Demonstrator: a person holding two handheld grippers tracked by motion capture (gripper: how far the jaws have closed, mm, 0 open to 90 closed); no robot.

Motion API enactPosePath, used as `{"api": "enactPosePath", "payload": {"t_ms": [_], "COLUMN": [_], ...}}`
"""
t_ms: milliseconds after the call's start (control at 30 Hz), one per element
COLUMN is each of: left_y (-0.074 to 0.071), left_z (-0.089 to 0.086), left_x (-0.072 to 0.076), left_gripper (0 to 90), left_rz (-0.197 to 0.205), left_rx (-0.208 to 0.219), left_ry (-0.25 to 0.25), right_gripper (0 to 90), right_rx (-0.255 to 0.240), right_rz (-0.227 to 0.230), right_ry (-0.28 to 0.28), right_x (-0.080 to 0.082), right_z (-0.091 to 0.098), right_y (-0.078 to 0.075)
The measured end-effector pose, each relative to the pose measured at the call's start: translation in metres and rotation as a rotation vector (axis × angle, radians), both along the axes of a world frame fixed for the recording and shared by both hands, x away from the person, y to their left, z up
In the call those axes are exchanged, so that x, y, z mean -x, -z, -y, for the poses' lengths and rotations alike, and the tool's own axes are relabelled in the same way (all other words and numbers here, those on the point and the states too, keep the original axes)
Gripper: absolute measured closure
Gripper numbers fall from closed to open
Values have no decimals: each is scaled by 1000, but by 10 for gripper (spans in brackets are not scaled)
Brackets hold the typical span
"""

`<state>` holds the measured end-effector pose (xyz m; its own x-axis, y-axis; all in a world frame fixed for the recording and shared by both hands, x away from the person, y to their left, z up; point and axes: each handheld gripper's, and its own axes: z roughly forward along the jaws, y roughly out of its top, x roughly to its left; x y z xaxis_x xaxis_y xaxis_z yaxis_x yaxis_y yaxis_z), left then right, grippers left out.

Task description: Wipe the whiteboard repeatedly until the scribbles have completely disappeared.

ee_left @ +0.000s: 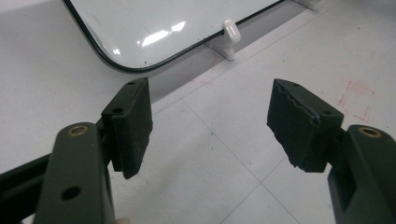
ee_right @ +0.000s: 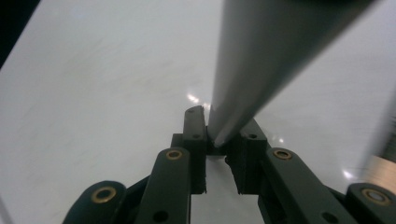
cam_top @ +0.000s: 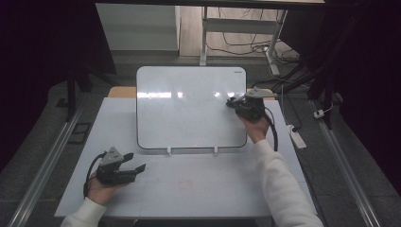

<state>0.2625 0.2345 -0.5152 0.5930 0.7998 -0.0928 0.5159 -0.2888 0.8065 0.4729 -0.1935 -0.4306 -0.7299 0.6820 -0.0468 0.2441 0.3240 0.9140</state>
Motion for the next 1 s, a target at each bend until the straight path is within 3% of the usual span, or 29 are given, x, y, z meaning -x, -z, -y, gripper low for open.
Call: {"api": "enactPosePath", "payload": {"t_ms": [133, 200, 233, 267, 333, 567, 600, 667, 800, 1000], "left_y": [-1, -1, -1, -1, -1, -2, -2, -3, -3, -4], "left_z": [-1, -1, -1, -2, -2, -1, -2, -2, -2, -3], "left_x": [1, 1, 1, 1, 1, 1, 1, 2, 2, 2], "left_gripper": [320, 320, 320, 320, 320, 321, 322, 322, 323, 323], "left_rz": [4, 5, 6, 6, 6, 17, 21, 26, 31, 41], "left_rx": [2, 3, 3, 4, 6, 6, 7, 8, 11, 11], "left_ry": [-3, -3, -3, -3, -5, -12, -14, -19, -27, -34], "right_gripper": [780, 779, 780, 779, 779, 779, 779, 779, 779, 778], "right_rx": [34, 28, 7, -23, -39, -45, -55, -55, -42, -23], "right_rz": [5, 11, 25, 16, 13, -15, -43, -52, -99, -154], "right_ry": [-25, -5, 23, 18, 14, -65, -88, -102, -193, -272], "right_x": [6, 6, 8, 10, 13, 40, 47, 51, 73, 89], "right_z": [-8, -4, 3, 6, 8, 4, 2, 0, -13, -28], "right_y": [3, 2, -1, -2, -4, -5, -2, -1, 9, 21]}}
